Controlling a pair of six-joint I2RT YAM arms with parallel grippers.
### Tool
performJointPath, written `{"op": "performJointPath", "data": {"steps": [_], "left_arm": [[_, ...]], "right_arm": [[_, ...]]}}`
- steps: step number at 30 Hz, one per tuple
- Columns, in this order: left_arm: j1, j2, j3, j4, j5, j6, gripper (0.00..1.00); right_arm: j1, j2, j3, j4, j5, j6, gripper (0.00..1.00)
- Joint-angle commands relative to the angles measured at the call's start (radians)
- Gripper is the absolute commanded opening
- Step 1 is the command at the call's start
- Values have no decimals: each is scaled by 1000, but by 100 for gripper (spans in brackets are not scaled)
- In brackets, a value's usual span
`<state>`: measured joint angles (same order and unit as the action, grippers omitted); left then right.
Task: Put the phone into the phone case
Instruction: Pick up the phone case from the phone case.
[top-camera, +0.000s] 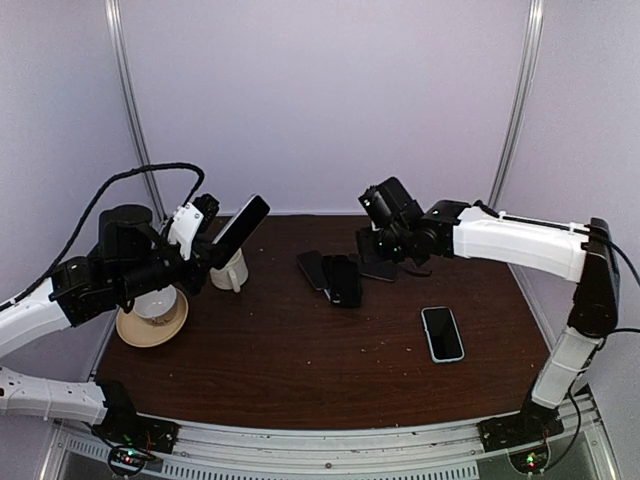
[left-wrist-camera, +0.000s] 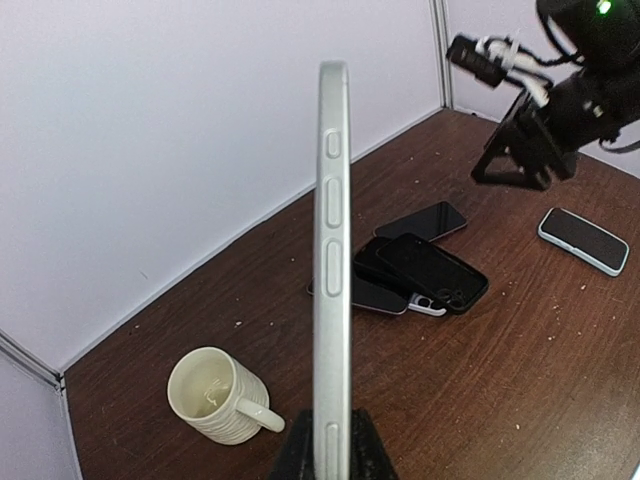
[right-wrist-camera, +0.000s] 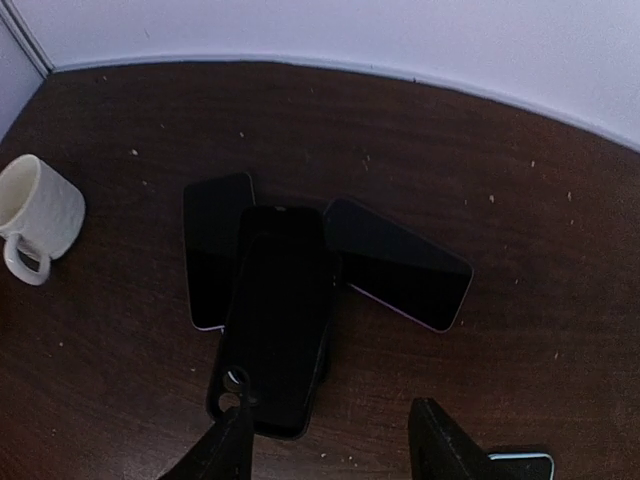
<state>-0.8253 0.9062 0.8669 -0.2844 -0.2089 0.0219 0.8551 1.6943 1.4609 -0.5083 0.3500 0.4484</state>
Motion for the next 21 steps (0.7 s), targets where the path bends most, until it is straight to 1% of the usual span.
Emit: {"op": "performJointPath", "data": {"steps": [1,6,9,11,14,16,19,21], "left_arm": [[6,-30,-4,125,-6,19,0],[6,-31,-6,127,-6,21,0],[6,-33,-10,128,-7,21,0],[6,-35,-12,131,-7,22,0],[6,-34,-13,131,-5,21,0],[7,-32,-14,131,-3,21,0],[7,-29,-14,132,-6,23,0],[6,-27,-16,133,-4,24,0]], "right_arm": [[-22,114,34,-112,-100,158,57],[-48,257,97,-137,-143,149,63],[-56,321,131,-167,-144,148,64],[-61,338,131,-155,-149,148,61],[-77,354,125,-133,-169,149,53],[-87,363,118,-116,-187,152,50],[-99,376,106,-85,-221,153,47],[-104,389,113,-81,-229,153,46]]}}
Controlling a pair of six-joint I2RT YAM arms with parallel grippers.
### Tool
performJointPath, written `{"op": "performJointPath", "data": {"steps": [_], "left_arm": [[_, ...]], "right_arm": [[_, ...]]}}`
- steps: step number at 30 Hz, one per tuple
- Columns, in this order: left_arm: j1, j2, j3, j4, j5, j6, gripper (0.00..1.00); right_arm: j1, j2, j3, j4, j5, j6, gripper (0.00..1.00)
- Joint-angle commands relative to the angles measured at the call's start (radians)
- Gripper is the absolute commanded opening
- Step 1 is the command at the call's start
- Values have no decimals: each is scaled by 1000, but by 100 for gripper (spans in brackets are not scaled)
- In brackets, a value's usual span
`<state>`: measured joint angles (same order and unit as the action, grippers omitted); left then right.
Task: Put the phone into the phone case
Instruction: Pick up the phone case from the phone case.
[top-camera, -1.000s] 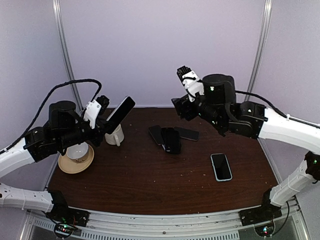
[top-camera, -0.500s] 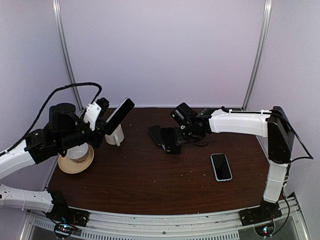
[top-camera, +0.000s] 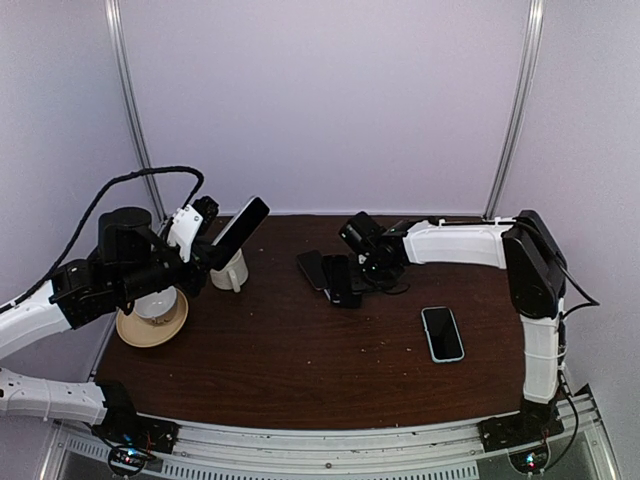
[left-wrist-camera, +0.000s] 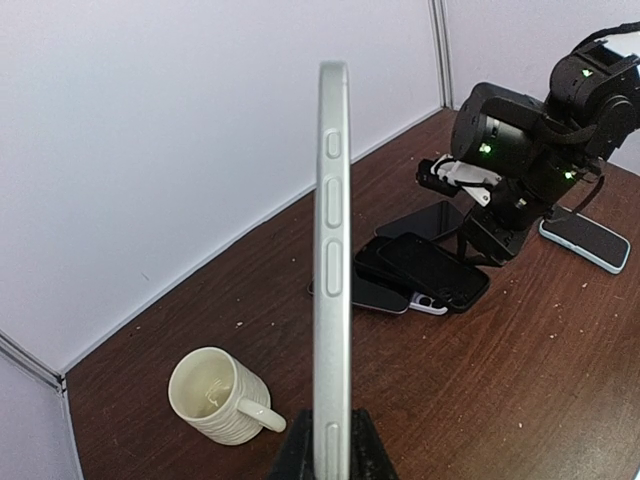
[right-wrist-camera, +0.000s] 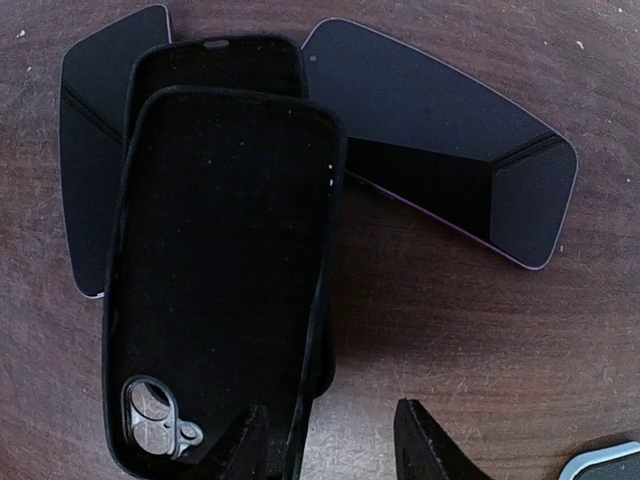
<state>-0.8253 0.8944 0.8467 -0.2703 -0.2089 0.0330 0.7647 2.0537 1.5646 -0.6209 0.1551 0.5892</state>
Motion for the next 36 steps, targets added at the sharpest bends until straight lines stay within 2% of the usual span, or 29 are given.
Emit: {"op": "performJointPath", "data": {"steps": [1,5,7,14,20,26,30,36], "left_arm": [[7,-15,5,119,-4,13,0],[6,-12,4,120,-6,13,0],[6,-11,4,121,-6,13,0],[8,-14,3,119,-8,18,0],[7,-22,0,122,-18,23,0],[6,-28,2,123,-19,24,0],[7,-21,2,123,-21,25,0],[7,-15,3,123,-20,20,0]], "right_arm": [[-17,38,13,30,-37,12,46],[-26,64,24,37,-59,14,45],[-30,75,28,38,-63,14,41],[-32,38,0,59,-67,-32,0],[-34,-34,-3,15,-67,-102,0],[-18,-141,-7,-77,-123,-290,0],[47,-207,-8,-190,-152,-442,0],[155,-264,-50,-333,-205,-586,0]]}}
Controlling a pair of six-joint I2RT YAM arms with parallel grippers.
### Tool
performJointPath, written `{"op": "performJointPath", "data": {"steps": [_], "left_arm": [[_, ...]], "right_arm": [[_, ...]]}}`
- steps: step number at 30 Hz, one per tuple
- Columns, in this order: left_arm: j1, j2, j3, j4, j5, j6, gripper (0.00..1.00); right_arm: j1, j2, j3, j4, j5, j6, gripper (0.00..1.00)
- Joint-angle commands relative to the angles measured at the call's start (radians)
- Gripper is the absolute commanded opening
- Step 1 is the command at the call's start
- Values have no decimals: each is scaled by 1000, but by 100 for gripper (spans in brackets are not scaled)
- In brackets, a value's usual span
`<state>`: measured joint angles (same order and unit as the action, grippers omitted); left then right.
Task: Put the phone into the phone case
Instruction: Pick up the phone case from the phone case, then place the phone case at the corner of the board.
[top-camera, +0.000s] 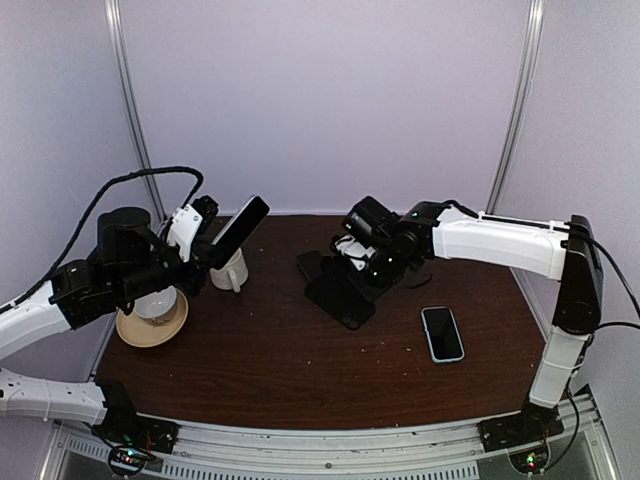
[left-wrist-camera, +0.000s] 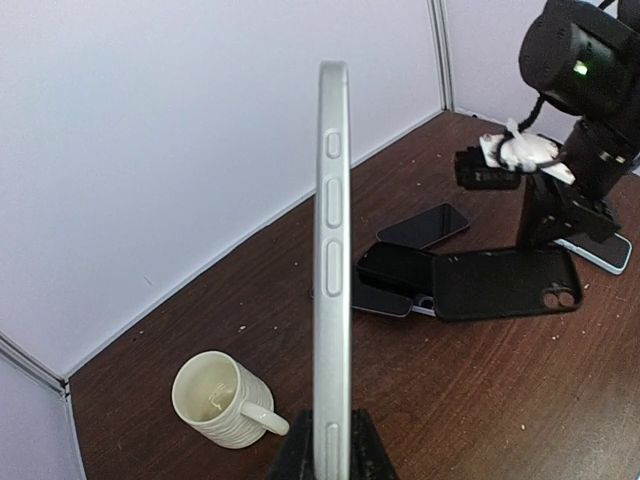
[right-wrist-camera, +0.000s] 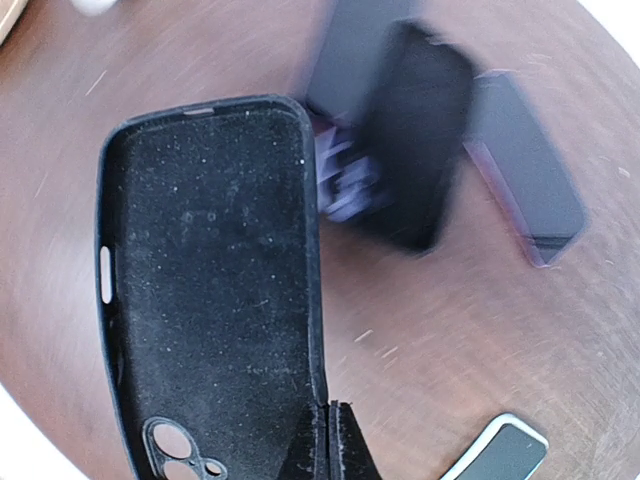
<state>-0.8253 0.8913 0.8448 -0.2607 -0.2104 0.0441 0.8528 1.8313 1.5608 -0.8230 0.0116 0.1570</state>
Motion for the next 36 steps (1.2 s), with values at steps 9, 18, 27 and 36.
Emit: {"op": "performJointPath", "data": {"steps": [9,18,27,36], "left_arm": [[6,0,7,111,-21,12,0],[8,14,6,110,-24,15,0],[10,24,5,112,-21,15,0],[11,34,5,110,-14,14,0]], "right_arm": [[258,-64,-109,-188,-41,-411,0],[307,42,-134,-138,41,-552,0],[318,107,-87,-91,194,-552,36],[346,-27,-104,-128,117,-187,27]]}}
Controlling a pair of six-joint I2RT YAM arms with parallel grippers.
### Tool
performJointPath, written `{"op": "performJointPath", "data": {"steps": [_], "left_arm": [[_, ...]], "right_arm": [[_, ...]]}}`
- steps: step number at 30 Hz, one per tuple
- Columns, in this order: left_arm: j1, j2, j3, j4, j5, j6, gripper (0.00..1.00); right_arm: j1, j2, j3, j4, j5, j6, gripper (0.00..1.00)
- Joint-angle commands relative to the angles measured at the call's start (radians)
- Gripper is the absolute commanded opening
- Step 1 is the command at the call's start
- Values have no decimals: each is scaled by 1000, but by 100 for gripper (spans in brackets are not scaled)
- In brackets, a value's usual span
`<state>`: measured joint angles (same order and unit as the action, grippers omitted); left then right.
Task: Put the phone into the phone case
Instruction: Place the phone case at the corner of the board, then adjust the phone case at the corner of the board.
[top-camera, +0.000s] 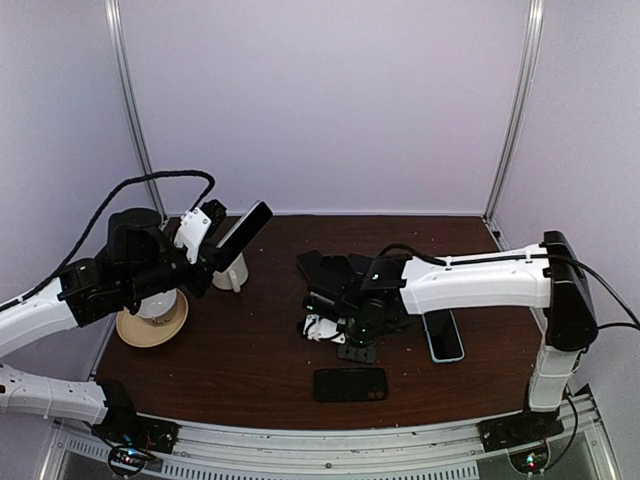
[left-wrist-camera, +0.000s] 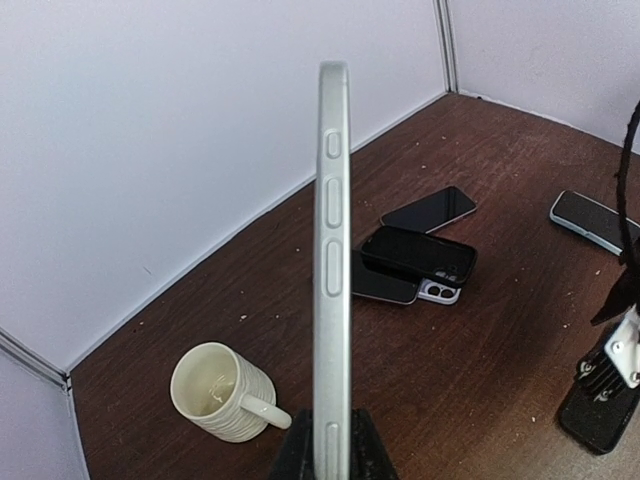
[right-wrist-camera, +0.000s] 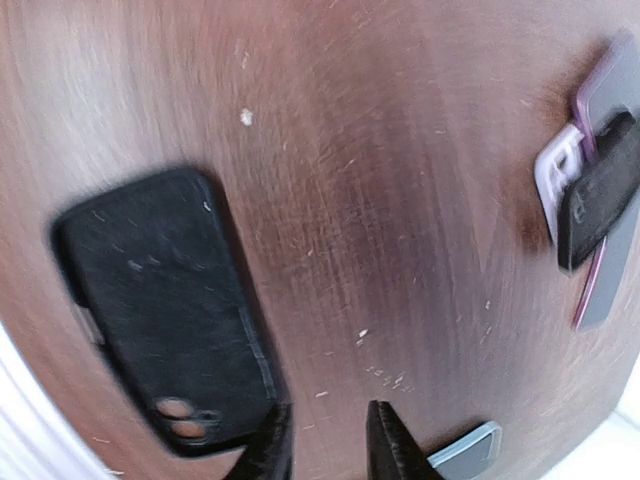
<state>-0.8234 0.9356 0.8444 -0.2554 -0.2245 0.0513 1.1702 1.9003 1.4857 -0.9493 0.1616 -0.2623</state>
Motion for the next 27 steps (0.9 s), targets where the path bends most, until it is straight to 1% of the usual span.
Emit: {"op": "performJointPath", "data": {"steps": [1,5,6,8,11,12,21,24,27], "left_arm": [[9,-12,4,106,-1,7,0],[9,-17,5,106,-3,10,0],[9,-17,4,106,-5,11,0],[10,-17,4,108,-6,11,0],[10,-12,2,107,-12,12,0],[9,-9,3,107,-12,11,0],[9,0,3,105,-13,16,0],[10,3,3,105,-13,20,0],[11,9,1,106,-18,23,0]], "right_arm": [[36,-106,-47,2,-51,310,25],[74,-152,-149,45,-108,593,16],[86,-160,-177,68,-131,628,14],[114,-179,-228,106,-157,753,9],[162,-190,-272,119,-159,888,1],[176,-192,-285,122,-157,925,0],[244,-199,-410,203,-158,1216,0],[250,-202,-466,267,-159,1281,0],[249,-202,-478,273,-138,1311,0]]}}
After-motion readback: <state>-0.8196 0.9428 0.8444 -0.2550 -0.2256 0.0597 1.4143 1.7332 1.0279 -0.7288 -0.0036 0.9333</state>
